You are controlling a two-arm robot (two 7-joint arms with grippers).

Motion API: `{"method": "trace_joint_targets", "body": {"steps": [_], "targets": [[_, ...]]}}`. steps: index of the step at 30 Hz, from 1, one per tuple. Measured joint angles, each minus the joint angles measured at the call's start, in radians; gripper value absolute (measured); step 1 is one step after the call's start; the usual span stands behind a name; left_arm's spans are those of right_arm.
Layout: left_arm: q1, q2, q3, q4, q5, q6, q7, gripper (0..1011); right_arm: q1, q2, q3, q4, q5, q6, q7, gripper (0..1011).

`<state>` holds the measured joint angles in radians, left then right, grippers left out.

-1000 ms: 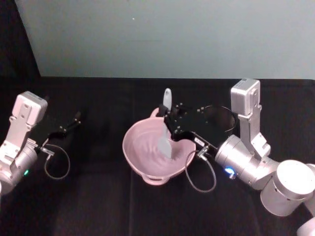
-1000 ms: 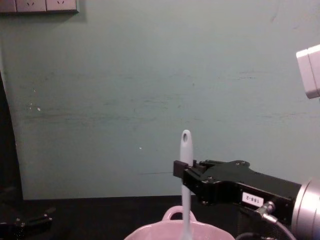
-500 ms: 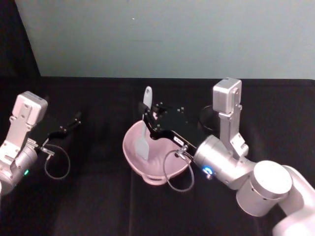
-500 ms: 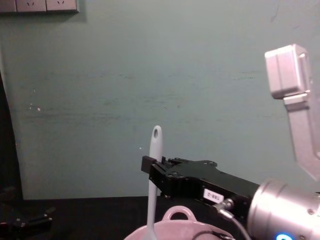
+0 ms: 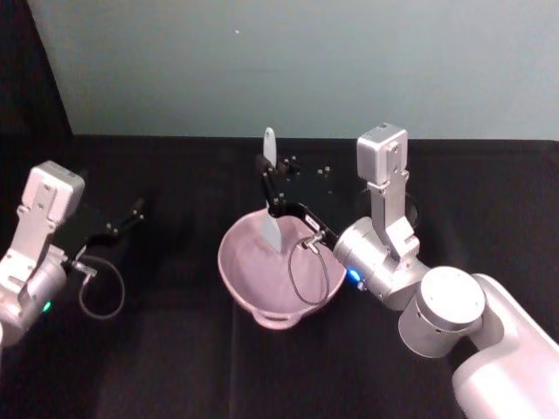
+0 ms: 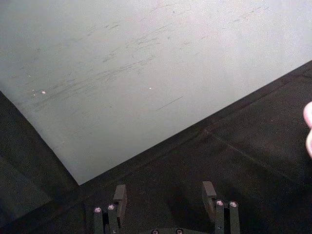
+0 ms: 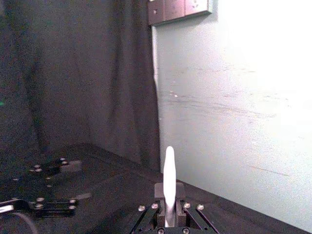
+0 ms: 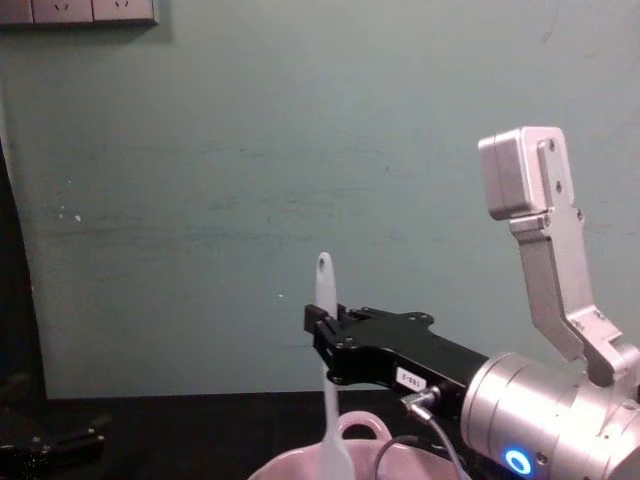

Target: Use the one hand to pick up the spoon and stir the clear water in the bowl.

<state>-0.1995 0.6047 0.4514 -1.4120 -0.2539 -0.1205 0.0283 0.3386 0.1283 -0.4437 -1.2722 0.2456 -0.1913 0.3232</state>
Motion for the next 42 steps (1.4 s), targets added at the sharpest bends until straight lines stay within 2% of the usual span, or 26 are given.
{"method": "trace_joint_targets", "body": {"steps": [4, 10, 14, 20, 23, 31, 37, 42], "targets": [[0.000, 0.000, 0.000, 0.000, 0.000, 0.000, 0.000, 1011, 0.002, 0.001, 0.016, 0.008, -0.023, -0.012, -0.015, 127], [0.000, 0.000, 0.000, 0.000, 0.000, 0.000, 0.000, 1011, -0.025, 0.029, 0.044, -0.030, -0.045, -0.007, -0.023, 127], [0.000, 0.000, 0.000, 0.000, 0.000, 0.000, 0.000, 1011, -0.062, 0.055, 0.062, -0.086, -0.044, 0.031, -0.017, 127], [0.000, 0.000, 0.000, 0.000, 0.000, 0.000, 0.000, 1011, -0.137, 0.096, 0.080, -0.198, -0.007, 0.093, 0.020, 127], [0.000, 0.000, 0.000, 0.000, 0.000, 0.000, 0.000, 1011, -0.173, 0.113, 0.079, -0.257, 0.018, 0.120, 0.039, 127], [0.000, 0.000, 0.000, 0.000, 0.000, 0.000, 0.000, 1011, -0.210, 0.123, 0.061, -0.328, 0.051, 0.148, 0.053, 127], [0.000, 0.000, 0.000, 0.000, 0.000, 0.000, 0.000, 1011, -0.211, 0.115, 0.041, -0.329, 0.065, 0.154, 0.054, 127], [0.000, 0.000, 0.000, 0.000, 0.000, 0.000, 0.000, 1011, -0.185, 0.098, 0.016, -0.289, 0.064, 0.153, 0.055, 127]]}}
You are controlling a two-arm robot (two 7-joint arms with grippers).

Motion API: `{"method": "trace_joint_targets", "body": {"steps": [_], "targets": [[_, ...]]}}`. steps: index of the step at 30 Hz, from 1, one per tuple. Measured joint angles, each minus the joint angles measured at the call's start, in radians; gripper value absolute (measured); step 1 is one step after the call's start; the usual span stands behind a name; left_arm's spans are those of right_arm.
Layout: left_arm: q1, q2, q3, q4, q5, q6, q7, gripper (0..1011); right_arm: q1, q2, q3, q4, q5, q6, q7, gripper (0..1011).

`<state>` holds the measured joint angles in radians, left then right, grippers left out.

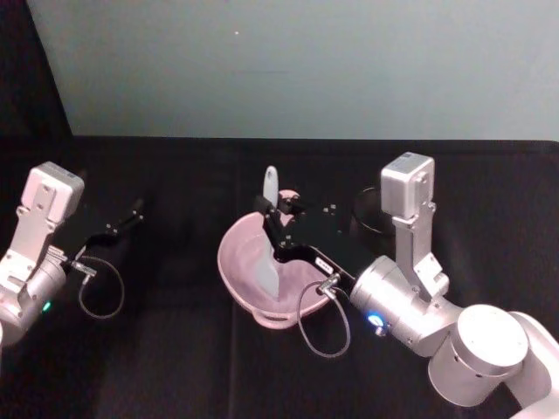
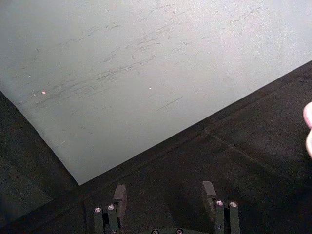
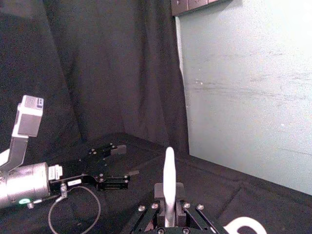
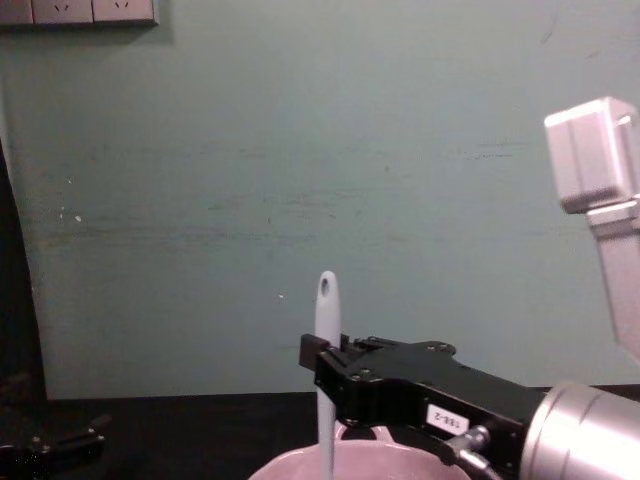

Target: Use the one hand to pick up the spoon and stir the clear water in the bowl.

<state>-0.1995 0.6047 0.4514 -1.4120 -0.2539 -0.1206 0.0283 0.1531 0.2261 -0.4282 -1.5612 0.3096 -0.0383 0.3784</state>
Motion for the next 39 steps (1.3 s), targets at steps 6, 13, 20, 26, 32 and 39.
{"method": "trace_joint_targets", "body": {"steps": [6, 13, 20, 26, 32, 39], "targets": [[0.000, 0.000, 0.000, 0.000, 0.000, 0.000, 0.000, 1011, 0.037, -0.029, -0.016, 0.056, 0.003, -0.026, 0.003, 127], [0.000, 0.000, 0.000, 0.000, 0.000, 0.000, 0.000, 1011, 0.076, -0.059, -0.021, 0.117, -0.005, -0.062, -0.003, 127], [0.000, 0.000, 0.000, 0.000, 0.000, 0.000, 0.000, 1011, 0.109, -0.084, -0.009, 0.172, -0.026, -0.087, -0.029, 127], [0.000, 0.000, 0.000, 0.000, 0.000, 0.000, 0.000, 1011, 0.132, -0.099, 0.003, 0.217, -0.052, -0.108, -0.052, 127], [0.000, 0.000, 0.000, 0.000, 0.000, 0.000, 0.000, 1011, 0.143, -0.097, 0.026, 0.237, -0.090, -0.106, -0.078, 127], [0.000, 0.000, 0.000, 0.000, 0.000, 0.000, 0.000, 1011, 0.125, -0.057, 0.047, 0.182, -0.111, -0.043, -0.082, 127]]}}
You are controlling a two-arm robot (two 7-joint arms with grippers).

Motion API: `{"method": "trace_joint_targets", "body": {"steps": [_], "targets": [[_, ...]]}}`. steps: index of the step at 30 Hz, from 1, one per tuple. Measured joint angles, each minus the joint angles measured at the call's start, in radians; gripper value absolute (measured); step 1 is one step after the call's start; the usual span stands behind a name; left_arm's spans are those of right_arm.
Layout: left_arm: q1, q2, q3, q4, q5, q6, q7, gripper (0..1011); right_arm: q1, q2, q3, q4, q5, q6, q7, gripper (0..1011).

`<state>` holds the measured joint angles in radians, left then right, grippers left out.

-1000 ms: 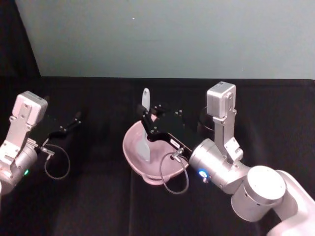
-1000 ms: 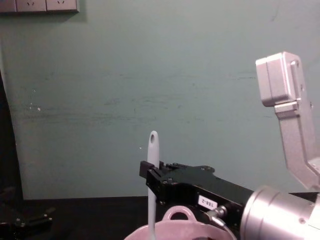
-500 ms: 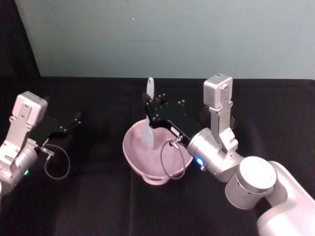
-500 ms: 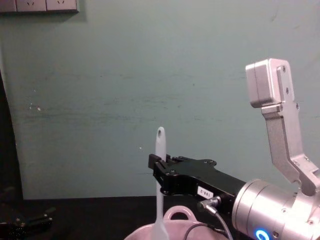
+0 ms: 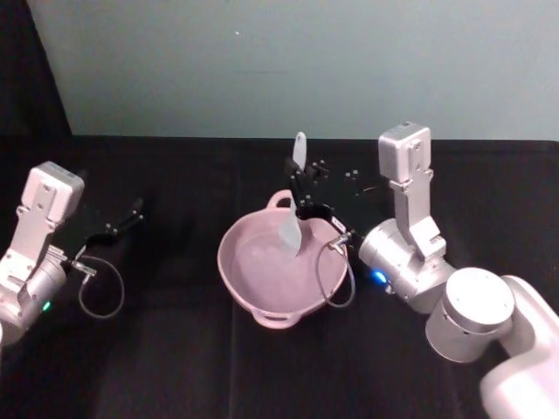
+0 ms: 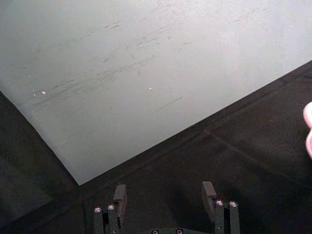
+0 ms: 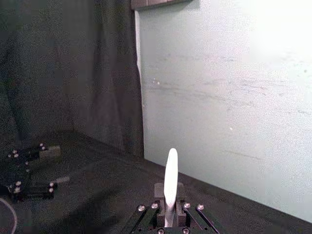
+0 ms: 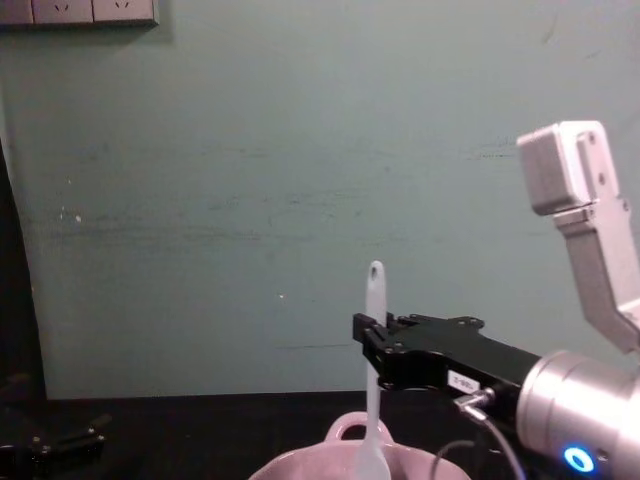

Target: Use the one hand to pick up the spoon and stir the clear water in the bowl.

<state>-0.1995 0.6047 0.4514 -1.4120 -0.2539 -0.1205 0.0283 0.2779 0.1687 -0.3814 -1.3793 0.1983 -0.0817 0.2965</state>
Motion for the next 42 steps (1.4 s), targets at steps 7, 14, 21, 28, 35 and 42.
{"method": "trace_joint_targets", "body": {"steps": [7, 14, 21, 28, 35, 42], "targets": [[0.000, 0.000, 0.000, 0.000, 0.000, 0.000, 0.000, 1011, -0.046, 0.043, 0.010, -0.086, 0.020, 0.067, 0.033, 127], [0.000, 0.000, 0.000, 0.000, 0.000, 0.000, 0.000, 1011, -0.108, 0.076, 0.009, -0.173, 0.070, 0.120, 0.063, 127], [0.000, 0.000, 0.000, 0.000, 0.000, 0.000, 0.000, 1011, -0.122, 0.091, 0.010, -0.206, 0.086, 0.124, 0.058, 127], [0.000, 0.000, 0.000, 0.000, 0.000, 0.000, 0.000, 1011, -0.106, 0.113, 0.010, -0.233, 0.085, 0.127, 0.054, 127], [0.000, 0.000, 0.000, 0.000, 0.000, 0.000, 0.000, 1011, -0.076, 0.148, 0.018, -0.279, 0.097, 0.221, 0.057, 127], [0.000, 0.000, 0.000, 0.000, 0.000, 0.000, 0.000, 1011, -0.069, 0.170, 0.044, -0.340, 0.157, 0.377, 0.033, 127]]}}
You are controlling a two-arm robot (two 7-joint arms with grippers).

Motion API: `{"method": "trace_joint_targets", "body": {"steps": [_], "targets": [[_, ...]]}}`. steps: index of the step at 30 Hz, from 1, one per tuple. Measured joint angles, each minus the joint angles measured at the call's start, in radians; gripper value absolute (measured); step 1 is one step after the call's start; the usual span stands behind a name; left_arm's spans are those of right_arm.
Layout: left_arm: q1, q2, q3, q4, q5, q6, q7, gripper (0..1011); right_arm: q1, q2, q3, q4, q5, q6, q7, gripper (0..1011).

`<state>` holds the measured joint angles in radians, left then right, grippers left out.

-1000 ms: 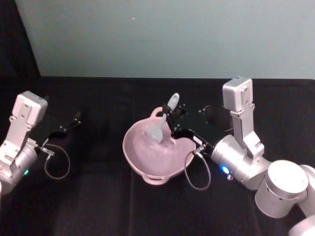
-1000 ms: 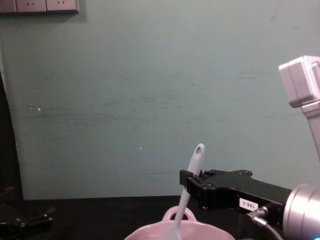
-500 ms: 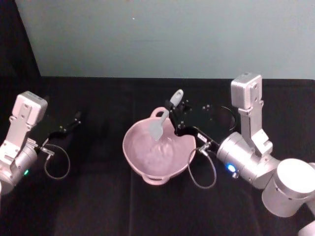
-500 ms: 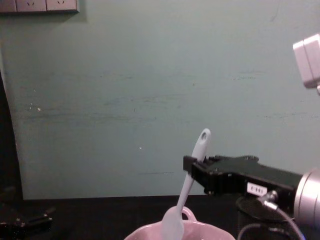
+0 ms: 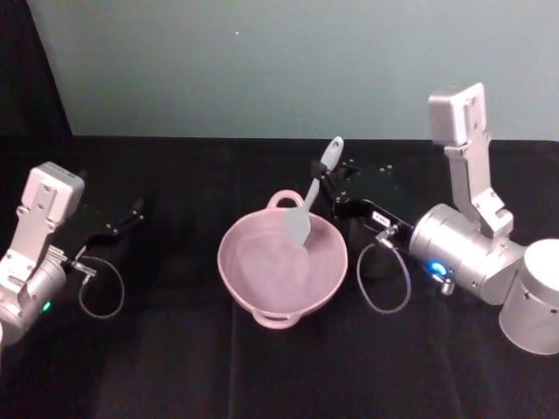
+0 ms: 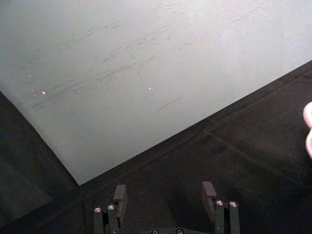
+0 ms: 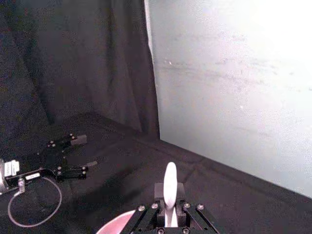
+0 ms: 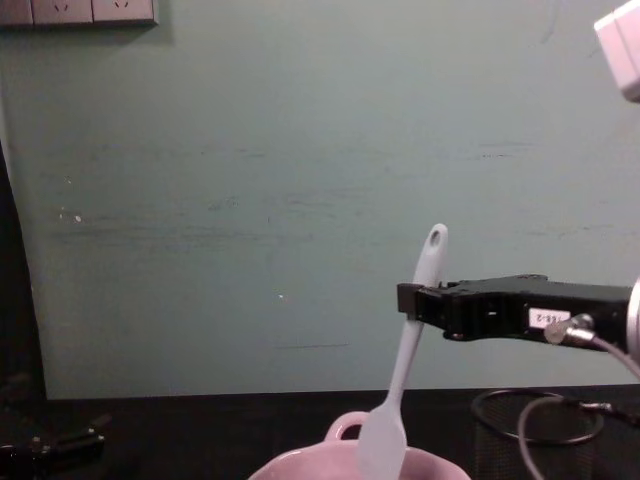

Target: Use the one hand to pick up the spoon and stir the clear water in the bowl.

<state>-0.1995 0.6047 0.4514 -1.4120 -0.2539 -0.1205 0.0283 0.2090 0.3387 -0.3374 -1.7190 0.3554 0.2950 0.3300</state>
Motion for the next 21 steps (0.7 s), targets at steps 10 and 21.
{"method": "trace_joint_targets", "body": {"steps": [10, 21], "targets": [[0.000, 0.000, 0.000, 0.000, 0.000, 0.000, 0.000, 1011, -0.014, 0.027, 0.036, -0.078, 0.064, 0.101, -0.043, 127], [0.000, 0.000, 0.000, 0.000, 0.000, 0.000, 0.000, 1011, -0.082, 0.025, 0.158, -0.192, 0.177, 0.153, -0.125, 127]]}}
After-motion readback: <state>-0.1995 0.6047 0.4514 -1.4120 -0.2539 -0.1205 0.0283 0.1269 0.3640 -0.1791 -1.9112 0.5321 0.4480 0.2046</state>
